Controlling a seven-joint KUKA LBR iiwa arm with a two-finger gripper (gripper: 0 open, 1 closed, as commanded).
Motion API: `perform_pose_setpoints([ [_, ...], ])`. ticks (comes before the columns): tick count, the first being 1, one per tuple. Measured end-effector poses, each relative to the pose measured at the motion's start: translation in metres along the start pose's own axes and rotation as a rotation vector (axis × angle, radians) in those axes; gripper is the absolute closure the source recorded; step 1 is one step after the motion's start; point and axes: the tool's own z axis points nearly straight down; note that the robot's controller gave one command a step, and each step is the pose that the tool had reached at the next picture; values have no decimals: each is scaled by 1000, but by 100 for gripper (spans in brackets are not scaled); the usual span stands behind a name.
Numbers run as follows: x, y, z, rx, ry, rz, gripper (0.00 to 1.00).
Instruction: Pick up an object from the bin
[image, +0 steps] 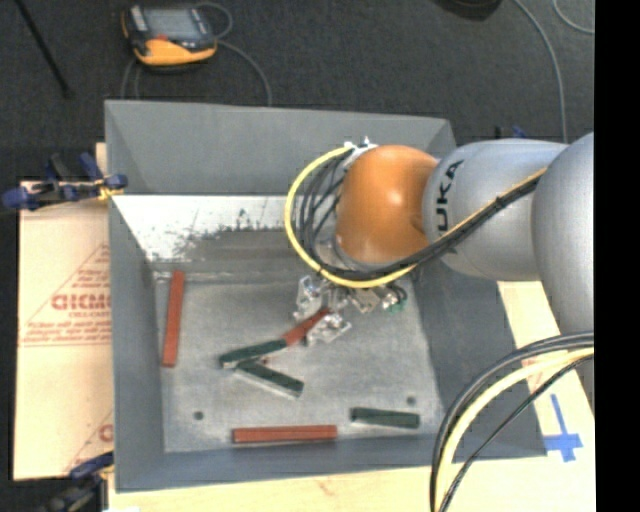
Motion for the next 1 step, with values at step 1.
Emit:
perform_pose_setpoints([
  [1, 0, 0, 0, 1, -1, 1, 100],
])
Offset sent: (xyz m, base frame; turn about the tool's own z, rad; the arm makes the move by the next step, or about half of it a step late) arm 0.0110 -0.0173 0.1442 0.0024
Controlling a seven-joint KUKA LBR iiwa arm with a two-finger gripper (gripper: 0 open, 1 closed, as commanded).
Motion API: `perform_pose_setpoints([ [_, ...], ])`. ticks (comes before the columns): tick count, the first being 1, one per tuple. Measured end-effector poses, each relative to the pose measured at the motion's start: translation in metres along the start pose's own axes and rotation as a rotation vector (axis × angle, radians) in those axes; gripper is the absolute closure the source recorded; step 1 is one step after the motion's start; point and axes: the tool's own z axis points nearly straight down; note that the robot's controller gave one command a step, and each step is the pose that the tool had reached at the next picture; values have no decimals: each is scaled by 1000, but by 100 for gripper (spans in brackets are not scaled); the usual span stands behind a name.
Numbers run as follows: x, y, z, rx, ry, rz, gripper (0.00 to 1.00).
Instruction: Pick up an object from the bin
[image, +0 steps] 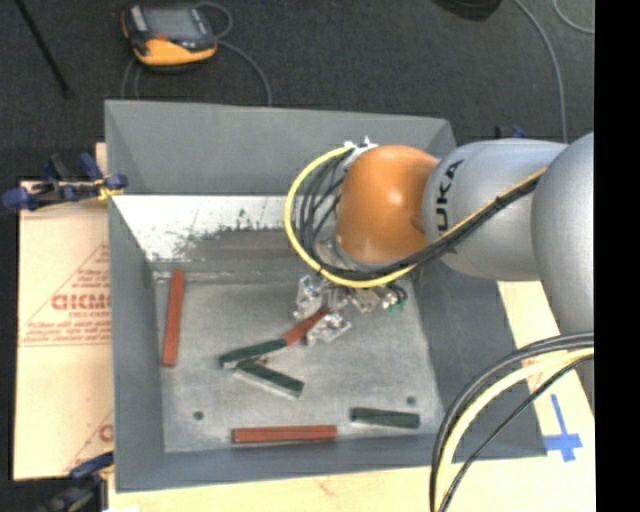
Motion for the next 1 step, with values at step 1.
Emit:
perform_pose_setpoints([
  [1, 0, -21, -146, 9, -8, 6, 100],
])
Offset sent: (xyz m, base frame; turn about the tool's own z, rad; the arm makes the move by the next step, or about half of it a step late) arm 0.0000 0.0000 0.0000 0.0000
